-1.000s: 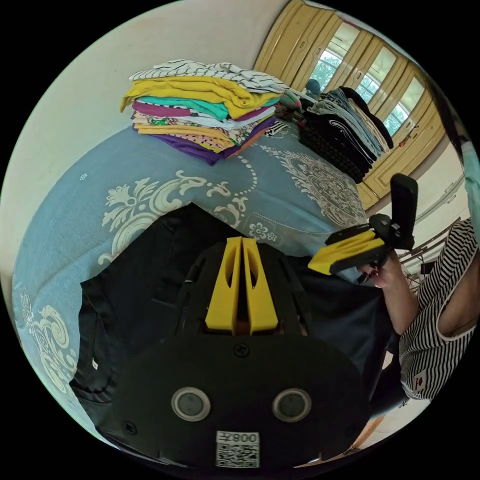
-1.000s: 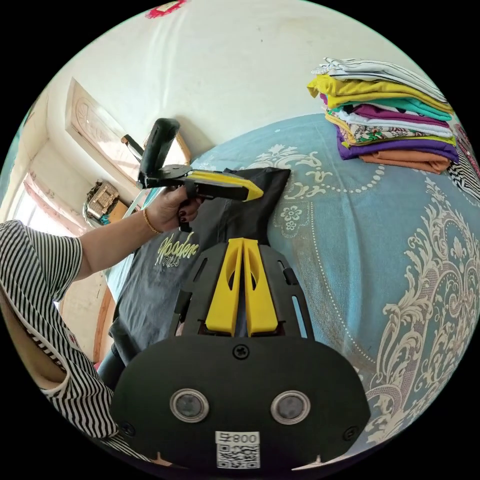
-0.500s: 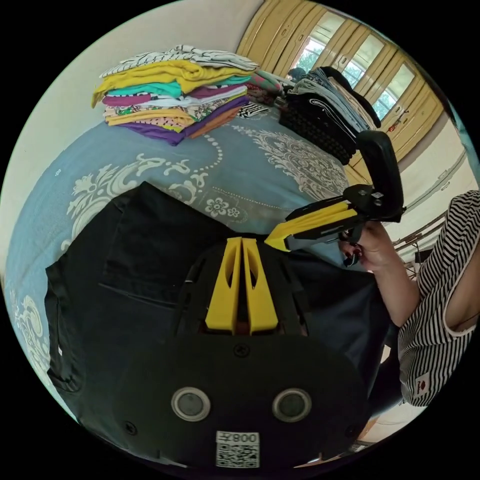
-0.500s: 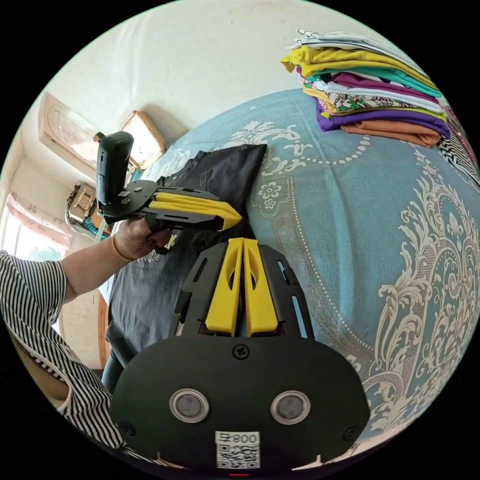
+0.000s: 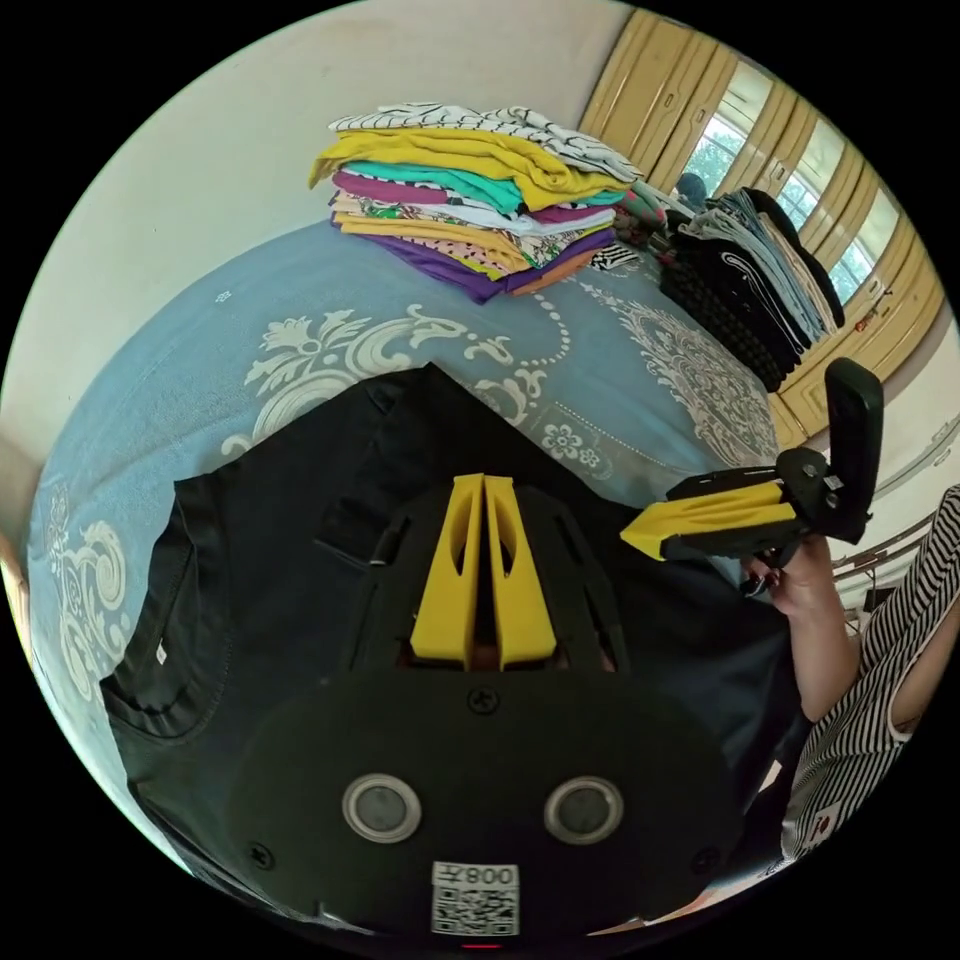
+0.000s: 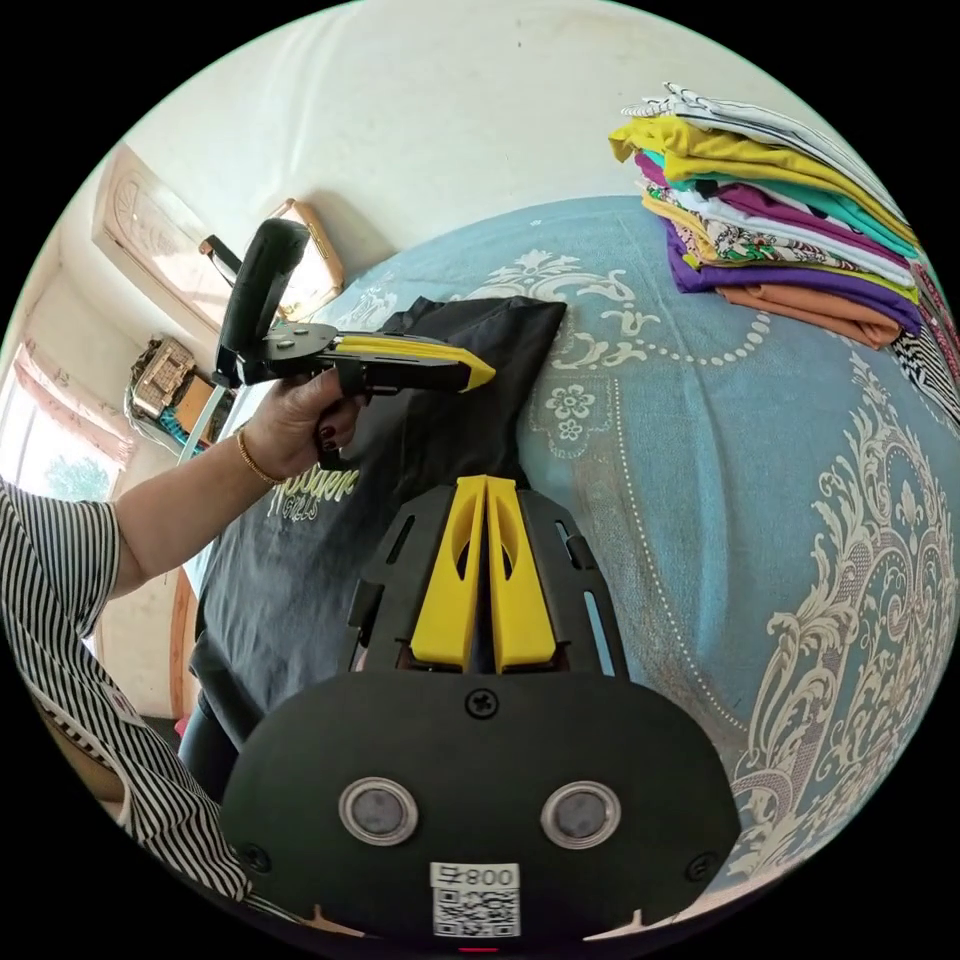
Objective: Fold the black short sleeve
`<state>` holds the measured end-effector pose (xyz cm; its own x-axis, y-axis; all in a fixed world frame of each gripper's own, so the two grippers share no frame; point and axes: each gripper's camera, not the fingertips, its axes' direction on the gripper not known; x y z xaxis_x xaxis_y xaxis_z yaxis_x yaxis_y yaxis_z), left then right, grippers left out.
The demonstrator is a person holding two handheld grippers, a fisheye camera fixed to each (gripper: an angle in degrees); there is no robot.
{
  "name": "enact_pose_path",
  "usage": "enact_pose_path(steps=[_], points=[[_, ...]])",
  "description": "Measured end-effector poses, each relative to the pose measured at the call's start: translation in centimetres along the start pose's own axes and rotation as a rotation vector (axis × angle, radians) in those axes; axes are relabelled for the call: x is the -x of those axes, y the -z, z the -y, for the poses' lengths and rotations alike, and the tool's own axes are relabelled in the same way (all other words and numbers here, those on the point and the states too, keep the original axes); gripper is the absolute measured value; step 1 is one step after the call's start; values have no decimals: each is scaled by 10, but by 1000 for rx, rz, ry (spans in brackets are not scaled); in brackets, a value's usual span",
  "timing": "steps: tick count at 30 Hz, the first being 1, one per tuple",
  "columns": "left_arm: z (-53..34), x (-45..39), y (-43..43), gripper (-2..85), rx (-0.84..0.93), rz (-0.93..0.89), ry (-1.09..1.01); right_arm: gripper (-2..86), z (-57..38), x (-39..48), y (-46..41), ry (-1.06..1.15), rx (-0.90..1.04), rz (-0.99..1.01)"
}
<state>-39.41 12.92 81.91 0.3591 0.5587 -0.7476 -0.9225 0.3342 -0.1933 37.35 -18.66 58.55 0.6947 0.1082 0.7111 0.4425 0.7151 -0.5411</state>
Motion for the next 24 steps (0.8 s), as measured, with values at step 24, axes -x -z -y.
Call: enact_pose_path(steps=[24], points=[[-510, 31, 320, 17, -348, 11, 845, 1, -2, 6, -55, -170, -122, 99]])
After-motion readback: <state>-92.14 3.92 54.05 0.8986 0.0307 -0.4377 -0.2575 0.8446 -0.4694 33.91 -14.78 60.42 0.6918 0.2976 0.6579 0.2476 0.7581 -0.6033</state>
